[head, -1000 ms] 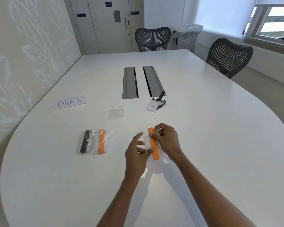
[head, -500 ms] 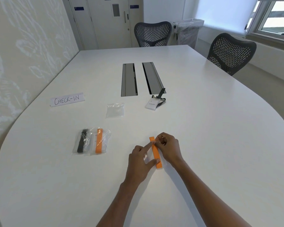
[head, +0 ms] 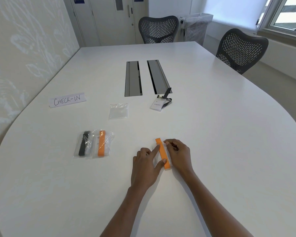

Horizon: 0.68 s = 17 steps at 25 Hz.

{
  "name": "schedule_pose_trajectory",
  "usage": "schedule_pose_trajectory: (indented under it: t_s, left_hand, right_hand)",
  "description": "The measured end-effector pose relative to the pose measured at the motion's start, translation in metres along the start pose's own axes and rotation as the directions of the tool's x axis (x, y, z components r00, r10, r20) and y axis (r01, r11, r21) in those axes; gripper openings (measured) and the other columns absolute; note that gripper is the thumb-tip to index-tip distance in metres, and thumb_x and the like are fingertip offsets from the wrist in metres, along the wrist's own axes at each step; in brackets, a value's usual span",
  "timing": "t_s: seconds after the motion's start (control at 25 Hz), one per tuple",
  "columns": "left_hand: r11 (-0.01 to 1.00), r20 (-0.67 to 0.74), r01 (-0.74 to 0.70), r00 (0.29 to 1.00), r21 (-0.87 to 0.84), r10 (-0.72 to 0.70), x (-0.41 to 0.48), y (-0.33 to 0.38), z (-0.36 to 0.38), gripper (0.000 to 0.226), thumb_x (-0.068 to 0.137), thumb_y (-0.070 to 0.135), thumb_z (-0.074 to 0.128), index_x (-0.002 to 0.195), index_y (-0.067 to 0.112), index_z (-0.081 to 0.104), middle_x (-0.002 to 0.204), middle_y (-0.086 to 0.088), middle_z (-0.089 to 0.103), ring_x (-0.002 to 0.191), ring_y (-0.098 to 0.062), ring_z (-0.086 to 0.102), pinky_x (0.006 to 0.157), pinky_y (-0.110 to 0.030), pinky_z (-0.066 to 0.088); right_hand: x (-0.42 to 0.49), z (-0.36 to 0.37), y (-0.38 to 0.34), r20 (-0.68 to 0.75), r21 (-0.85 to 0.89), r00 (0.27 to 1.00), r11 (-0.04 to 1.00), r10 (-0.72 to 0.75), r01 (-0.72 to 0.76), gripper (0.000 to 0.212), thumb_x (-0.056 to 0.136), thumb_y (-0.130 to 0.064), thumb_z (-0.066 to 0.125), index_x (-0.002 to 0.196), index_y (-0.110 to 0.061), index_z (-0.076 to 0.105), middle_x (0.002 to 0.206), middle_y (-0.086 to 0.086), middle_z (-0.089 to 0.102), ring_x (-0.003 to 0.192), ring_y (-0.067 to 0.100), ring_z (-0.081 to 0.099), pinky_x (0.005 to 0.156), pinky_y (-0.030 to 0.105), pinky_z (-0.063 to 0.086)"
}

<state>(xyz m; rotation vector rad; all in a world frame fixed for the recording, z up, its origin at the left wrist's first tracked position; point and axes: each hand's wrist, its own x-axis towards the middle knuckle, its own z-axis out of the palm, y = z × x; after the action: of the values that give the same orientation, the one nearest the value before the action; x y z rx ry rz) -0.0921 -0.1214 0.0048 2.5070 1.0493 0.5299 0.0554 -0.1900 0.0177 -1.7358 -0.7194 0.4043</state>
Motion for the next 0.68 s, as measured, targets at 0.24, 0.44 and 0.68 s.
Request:
schedule_pose_trajectory:
  t_s: [0.24, 0.44, 0.68]
  left_hand:
    - [0.958, -0.051, 0.033, 0.997, -0.286, -0.05, 0.001, -0.002, -0.004, 0.055, 0.107, 0.043, 0.051, 0.16, 0.034, 0.038, 0.115, 0.003, 0.055, 0.108, -0.015, 0.055, 0.098, -0.033, 0.046]
    - [0.904, -0.226, 0.091, 0.953, -0.417, -0.2, 0.025, -0.021, -0.015, 0.036, 0.107, 0.022, 0.054, 0.142, 0.014, 0.056, 0.112, -0.003, 0.06, 0.104, -0.021, 0.061, 0.093, -0.043, 0.056]
    - [0.983, -0.21, 0.185, 0.961, 0.001, -0.181, 0.067, -0.068, -0.017, 0.043, 0.107, 0.016, 0.048, 0.147, 0.001, 0.05, 0.15, -0.021, 0.054, 0.142, -0.035, 0.048, 0.119, -0.043, 0.04]
  right_hand:
    - [-0.008, -0.003, 0.003, -0.058, 0.019, 0.998, 1.0, -0.017, 0.018, 0.019, 0.1, -0.008, 0.062, 0.103, -0.017, 0.078, 0.105, -0.01, 0.077, 0.097, 0.0, 0.07, 0.083, 0.011, 0.052]
    - [-0.013, -0.003, -0.009, -0.217, -0.186, 0.941, 0.957, -0.26, 0.221, 0.011, 0.098, -0.01, 0.065, 0.101, -0.019, 0.07, 0.105, -0.012, 0.066, 0.102, 0.013, 0.062, 0.087, 0.021, 0.05]
    - [0.015, 0.046, -0.065, 0.043, -0.246, 0.894, 0.863, -0.445, 0.442, 0.001, 0.098, -0.018, 0.064, 0.097, -0.019, 0.064, 0.097, -0.01, 0.061, 0.088, 0.01, 0.058, 0.075, 0.024, 0.049]
